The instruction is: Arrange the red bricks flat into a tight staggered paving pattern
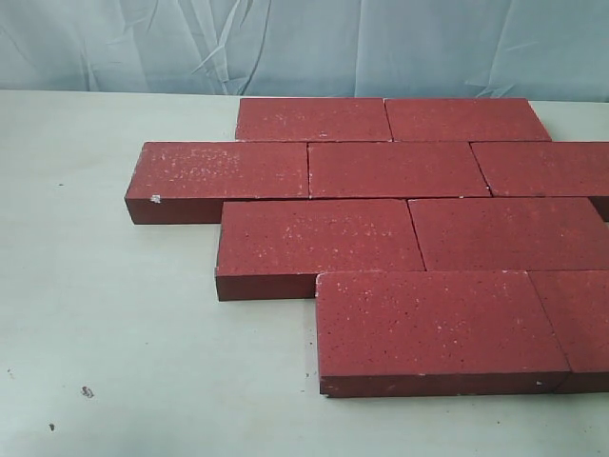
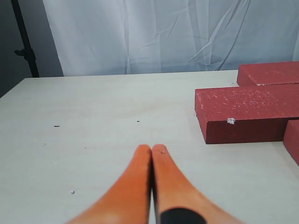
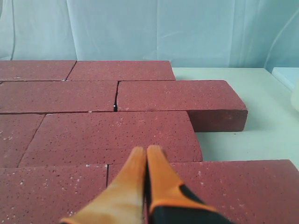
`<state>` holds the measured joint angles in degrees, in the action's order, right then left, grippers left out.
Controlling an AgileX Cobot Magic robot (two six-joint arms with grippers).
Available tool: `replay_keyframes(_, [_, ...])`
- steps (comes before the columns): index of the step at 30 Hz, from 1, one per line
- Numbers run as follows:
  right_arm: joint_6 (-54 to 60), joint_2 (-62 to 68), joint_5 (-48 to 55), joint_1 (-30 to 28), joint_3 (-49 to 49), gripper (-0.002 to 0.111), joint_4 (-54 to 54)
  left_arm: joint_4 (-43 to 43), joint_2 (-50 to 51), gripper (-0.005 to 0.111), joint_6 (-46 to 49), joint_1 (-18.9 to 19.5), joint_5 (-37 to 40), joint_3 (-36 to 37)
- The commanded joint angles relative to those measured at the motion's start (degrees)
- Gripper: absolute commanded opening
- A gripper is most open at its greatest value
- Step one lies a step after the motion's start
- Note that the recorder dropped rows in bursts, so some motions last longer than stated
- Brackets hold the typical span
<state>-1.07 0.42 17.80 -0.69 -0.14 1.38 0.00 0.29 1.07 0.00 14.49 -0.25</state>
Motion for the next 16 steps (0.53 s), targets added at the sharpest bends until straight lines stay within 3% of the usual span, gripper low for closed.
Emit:
replay_keyframes(1, [-0.1, -0.4, -0.4, -0.3, 0.1, -0.001, 0.1, -0.4, -0.3, 0.0, -0.5, 0.2, -0.4, 0.2])
replay_keyframes(16, [-0.1, -0.4, -0.4, -0.3, 0.1, -0.001, -0.3, -0.4, -0.3, 0.0, -0.5, 0.2, -0.4, 0.2])
